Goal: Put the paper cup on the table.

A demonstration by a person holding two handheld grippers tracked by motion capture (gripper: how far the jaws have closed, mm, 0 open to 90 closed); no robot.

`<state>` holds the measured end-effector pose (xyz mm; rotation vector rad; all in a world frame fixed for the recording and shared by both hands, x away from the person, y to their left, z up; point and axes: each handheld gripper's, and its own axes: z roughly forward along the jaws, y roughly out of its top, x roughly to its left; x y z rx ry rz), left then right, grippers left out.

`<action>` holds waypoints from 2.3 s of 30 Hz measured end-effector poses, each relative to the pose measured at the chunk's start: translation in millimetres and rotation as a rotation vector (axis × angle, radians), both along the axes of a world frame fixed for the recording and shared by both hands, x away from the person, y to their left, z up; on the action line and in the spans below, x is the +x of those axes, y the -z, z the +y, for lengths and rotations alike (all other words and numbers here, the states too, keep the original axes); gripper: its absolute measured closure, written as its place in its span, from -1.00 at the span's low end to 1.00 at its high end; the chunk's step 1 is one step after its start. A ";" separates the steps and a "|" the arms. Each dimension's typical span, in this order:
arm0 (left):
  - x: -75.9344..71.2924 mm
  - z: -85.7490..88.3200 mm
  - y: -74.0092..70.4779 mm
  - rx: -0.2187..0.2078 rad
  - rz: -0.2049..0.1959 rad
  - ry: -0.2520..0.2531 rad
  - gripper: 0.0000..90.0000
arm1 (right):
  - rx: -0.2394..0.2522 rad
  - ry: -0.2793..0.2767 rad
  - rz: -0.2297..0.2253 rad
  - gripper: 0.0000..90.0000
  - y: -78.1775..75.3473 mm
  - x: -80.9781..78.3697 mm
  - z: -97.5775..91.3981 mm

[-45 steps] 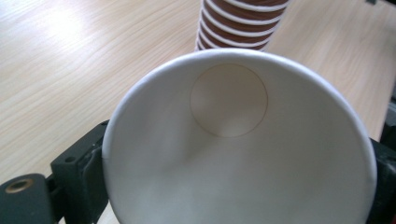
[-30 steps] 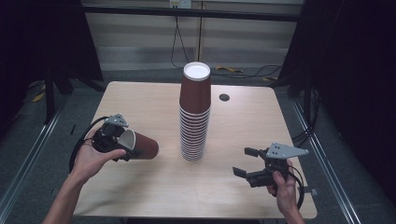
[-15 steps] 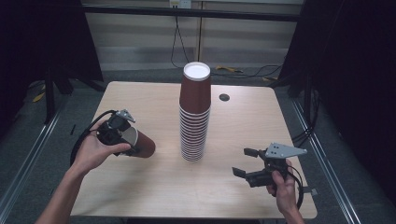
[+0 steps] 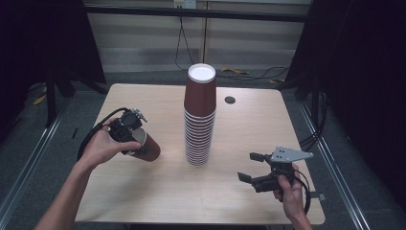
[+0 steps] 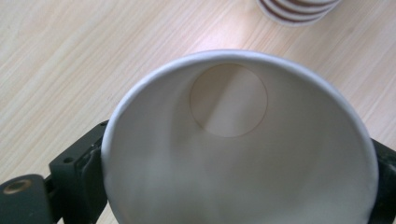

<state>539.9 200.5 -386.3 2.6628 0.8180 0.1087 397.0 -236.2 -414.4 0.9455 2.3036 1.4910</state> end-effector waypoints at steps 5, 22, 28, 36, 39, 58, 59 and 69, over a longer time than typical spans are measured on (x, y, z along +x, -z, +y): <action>4.0 -4.2 1.7 0.044 0.022 0.004 -0.85 | -0.001 -0.003 0.002 -0.70 0.5 0.5 0.7; 22.6 -15.0 22.0 0.092 0.060 -0.006 -0.87 | 0.003 -0.003 -0.001 -0.70 1.3 0.1 -0.6; 27.0 -15.3 23.4 0.062 0.053 -0.021 -0.89 | 0.003 0.000 0.002 -0.70 1.7 0.4 -1.4; 33.0 -12.2 33.1 -0.013 0.018 -0.044 -0.91 | 0.012 -0.002 0.001 -0.70 2.6 0.8 -2.7; 34.9 -11.9 35.7 -0.034 0.016 -0.047 -0.90 | 0.010 0.001 0.003 -0.70 2.7 1.0 -3.3; 34.3 -15.3 47.4 -0.072 0.000 -0.042 -0.89 | 0.015 -0.003 0.004 -0.70 2.9 0.5 -4.8; 34.3 -15.3 47.4 -0.072 0.000 -0.042 -0.90 | 0.015 -0.003 0.004 -0.70 2.9 0.5 -4.8; 32.4 -8.5 55.2 -0.104 -0.021 -0.041 -0.99 | 0.015 -0.008 0.004 -0.70 3.1 0.9 -3.9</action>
